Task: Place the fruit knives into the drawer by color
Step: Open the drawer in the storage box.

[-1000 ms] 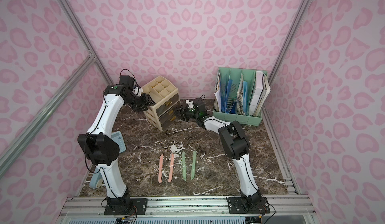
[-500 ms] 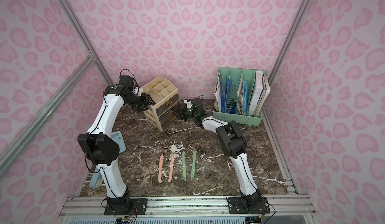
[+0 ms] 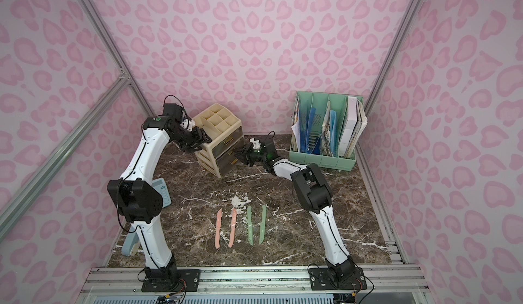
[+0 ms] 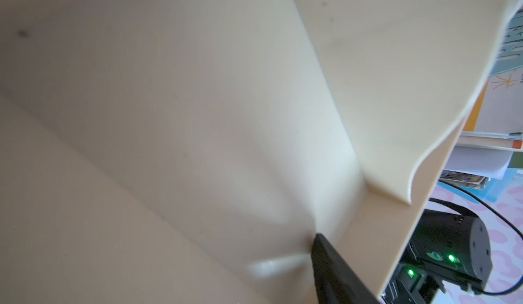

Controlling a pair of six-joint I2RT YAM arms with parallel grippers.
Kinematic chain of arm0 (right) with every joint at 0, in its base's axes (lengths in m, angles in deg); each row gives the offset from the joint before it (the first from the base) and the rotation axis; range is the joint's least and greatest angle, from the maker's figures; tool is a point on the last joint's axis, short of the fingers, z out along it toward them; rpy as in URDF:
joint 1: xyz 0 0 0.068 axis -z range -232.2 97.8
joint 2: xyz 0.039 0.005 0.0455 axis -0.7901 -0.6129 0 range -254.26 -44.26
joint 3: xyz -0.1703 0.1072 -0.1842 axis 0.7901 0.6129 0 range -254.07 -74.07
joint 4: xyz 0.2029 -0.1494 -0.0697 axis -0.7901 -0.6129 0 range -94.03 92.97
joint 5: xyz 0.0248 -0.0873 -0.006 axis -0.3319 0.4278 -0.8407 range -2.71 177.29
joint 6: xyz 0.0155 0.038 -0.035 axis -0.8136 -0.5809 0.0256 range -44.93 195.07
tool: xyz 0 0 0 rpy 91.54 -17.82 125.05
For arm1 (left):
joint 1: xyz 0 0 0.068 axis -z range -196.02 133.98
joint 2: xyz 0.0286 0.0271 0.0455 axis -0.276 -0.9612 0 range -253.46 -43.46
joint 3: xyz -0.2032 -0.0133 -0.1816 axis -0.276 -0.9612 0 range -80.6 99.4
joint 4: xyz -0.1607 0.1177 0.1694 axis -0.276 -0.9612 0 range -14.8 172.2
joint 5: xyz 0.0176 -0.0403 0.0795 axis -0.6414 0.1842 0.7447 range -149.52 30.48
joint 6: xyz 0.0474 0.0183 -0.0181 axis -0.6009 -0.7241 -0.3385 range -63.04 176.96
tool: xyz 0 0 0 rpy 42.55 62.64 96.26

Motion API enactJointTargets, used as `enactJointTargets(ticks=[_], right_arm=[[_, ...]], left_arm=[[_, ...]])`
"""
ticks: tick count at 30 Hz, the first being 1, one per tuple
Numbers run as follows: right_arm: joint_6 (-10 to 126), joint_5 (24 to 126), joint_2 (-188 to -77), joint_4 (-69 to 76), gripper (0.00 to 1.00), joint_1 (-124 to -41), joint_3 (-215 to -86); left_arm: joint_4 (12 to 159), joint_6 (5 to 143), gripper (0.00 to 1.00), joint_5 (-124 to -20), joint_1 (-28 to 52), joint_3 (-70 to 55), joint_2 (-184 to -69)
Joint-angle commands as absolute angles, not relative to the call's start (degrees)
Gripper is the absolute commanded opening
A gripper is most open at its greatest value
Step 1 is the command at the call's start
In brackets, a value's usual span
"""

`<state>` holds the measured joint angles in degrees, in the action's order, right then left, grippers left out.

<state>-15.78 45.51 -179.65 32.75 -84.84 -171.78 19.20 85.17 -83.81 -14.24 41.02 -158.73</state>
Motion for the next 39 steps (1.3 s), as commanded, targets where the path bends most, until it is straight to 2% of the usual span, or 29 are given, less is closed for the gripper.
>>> enactJointTargets(ticks=[1, 14, 25, 39], right_arm=[[-15.75, 45.01, -179.72, 34.41, 0.35, -85.01, -172.86], [-16.06, 44.8, -181.19, 34.74, 0.32, -85.59, -174.66], [-15.99, 44.58, -181.45, 34.71, 0.12, -85.72, -174.81], [-14.16, 44.0, -175.82, 35.78, 0.1, -84.1, -166.36]], left_arm=[[15.21, 86.14, 0.64, -83.07, -14.37, 40.87, -159.22], [15.37, 86.23, 0.64, -83.25, -14.35, 40.86, -159.38], [15.39, 86.36, 0.64, -83.26, -14.36, 40.95, -159.34], [15.58, 86.49, 0.63, -83.34, -14.51, 41.57, -159.81]])
